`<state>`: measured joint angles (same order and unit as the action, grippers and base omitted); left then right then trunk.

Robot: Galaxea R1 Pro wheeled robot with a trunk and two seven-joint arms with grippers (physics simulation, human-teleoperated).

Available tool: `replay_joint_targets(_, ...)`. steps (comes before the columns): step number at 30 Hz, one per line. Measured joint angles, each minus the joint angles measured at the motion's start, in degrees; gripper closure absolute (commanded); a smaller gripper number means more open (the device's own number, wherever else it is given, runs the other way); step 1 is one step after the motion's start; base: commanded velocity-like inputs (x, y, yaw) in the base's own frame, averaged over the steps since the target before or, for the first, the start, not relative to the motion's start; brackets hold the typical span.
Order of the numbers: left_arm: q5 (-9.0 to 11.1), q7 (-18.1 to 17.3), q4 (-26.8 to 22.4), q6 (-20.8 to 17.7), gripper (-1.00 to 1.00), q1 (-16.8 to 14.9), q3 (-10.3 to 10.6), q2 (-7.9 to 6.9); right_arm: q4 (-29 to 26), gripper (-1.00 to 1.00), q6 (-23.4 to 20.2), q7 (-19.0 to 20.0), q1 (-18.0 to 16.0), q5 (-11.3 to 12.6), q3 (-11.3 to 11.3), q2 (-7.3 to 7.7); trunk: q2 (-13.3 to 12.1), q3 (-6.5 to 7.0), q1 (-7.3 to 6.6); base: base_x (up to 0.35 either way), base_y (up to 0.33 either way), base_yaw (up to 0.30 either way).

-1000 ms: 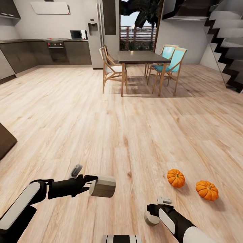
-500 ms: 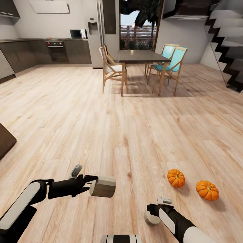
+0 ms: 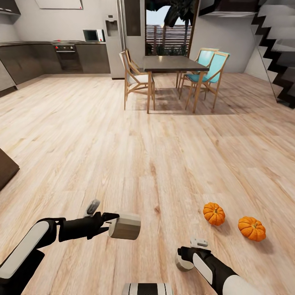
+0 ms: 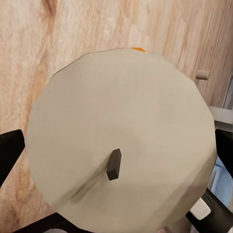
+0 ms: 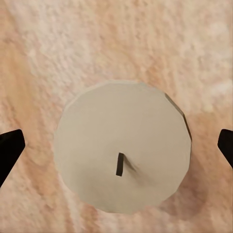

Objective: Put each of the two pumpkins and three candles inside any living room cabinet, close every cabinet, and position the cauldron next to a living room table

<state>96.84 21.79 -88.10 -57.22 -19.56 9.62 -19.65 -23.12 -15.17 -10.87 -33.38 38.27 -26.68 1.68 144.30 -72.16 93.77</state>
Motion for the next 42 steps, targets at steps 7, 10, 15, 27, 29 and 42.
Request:
replay_joint_targets(7,-0.04,-0.04,0.0,-0.01,1.0,0.0,0.0,0.0,0.02,-1.0,0.16,0.67,0.0,0.01,0.0,0.0,0.0,0.0,0.0,0.0,0.0,0.0)
replay_joint_targets(10,0.07,-0.04,0.0,0.01,1.0,0.0,0.0,0.0,0.04,-1.0,0.18,1.71,0.0,0.03,0.0,0.01,0.01,-0.21,0.03,0.0,0.0,0.0)
replay_joint_targets(15,-0.12,0.01,0.0,-0.03,1.0,0.0,0.0,0.02,0.13,-1.0,1.46,2.36,0.0,0.06,0.0,0.02,0.08,-1.32,0.16,0.0,0.0,0.0)
replay_joint_targets(27,0.0,-0.04,0.0,0.0,1.0,0.0,0.0,0.05,0.25,-1.0,2.02,2.32,0.0,0.14,0.0,0.01,0.12,-2.0,0.23,0.0,0.0,0.0)
replay_joint_targets(29,-0.02,-0.02,0.0,-0.01,1.0,0.01,0.0,0.06,0.29,-1.0,2.07,2.31,0.0,0.15,0.0,0.01,0.12,-2.0,0.23,0.0,0.0,0.0)
replay_joint_targets(42,-0.06,-0.05,0.0,-0.01,1.0,0.0,0.99,0.09,0.6,-1.0,2.93,2.29,0.0,0.28,0.1,0.08,0.22,-3.55,0.41,0.0,0.0,0.0)
